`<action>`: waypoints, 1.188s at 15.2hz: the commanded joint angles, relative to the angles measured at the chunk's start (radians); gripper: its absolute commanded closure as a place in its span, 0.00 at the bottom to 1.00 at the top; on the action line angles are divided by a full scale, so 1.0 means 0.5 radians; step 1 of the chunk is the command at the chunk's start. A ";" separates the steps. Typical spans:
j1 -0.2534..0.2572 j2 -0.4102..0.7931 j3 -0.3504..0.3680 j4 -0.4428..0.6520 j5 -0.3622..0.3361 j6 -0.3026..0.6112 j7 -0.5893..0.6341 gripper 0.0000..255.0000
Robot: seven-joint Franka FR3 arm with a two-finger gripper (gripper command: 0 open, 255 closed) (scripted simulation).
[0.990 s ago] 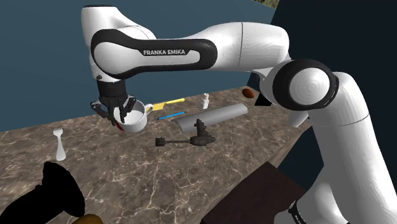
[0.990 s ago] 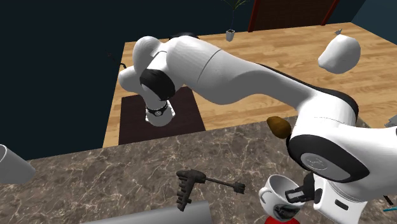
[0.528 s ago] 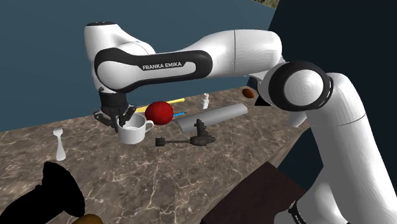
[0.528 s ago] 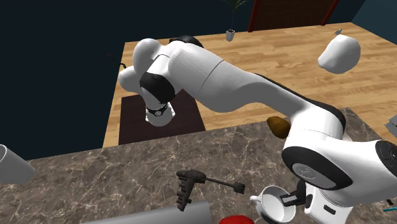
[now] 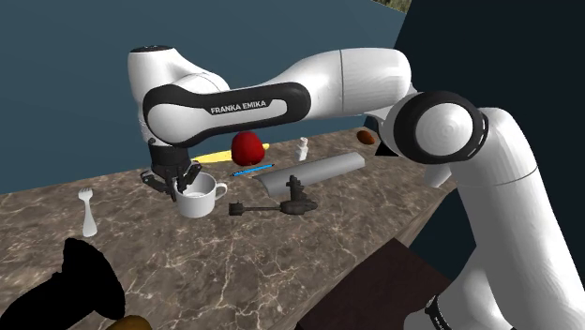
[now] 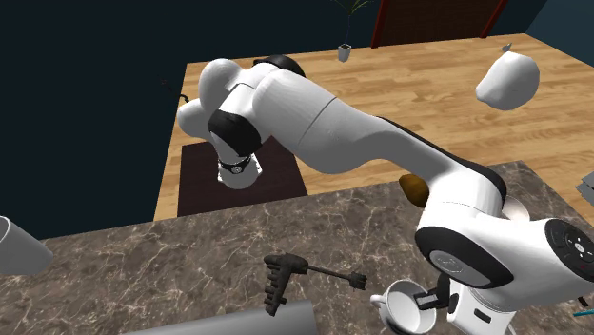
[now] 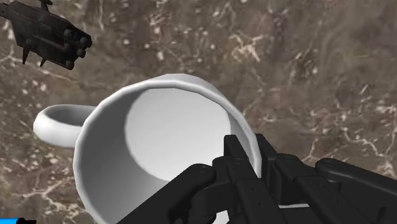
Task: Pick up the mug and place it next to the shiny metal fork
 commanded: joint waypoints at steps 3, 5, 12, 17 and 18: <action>-0.003 -0.004 0.001 -0.018 0.001 0.008 0.002 0.00; -0.002 -0.002 0.000 -0.015 0.001 0.006 0.003 0.00; 0.038 -0.027 0.013 0.210 0.024 -0.233 -0.030 0.00; 0.038 -0.027 0.013 0.210 0.024 -0.233 -0.030 0.00; 0.038 -0.027 0.013 0.210 0.024 -0.233 -0.030 0.00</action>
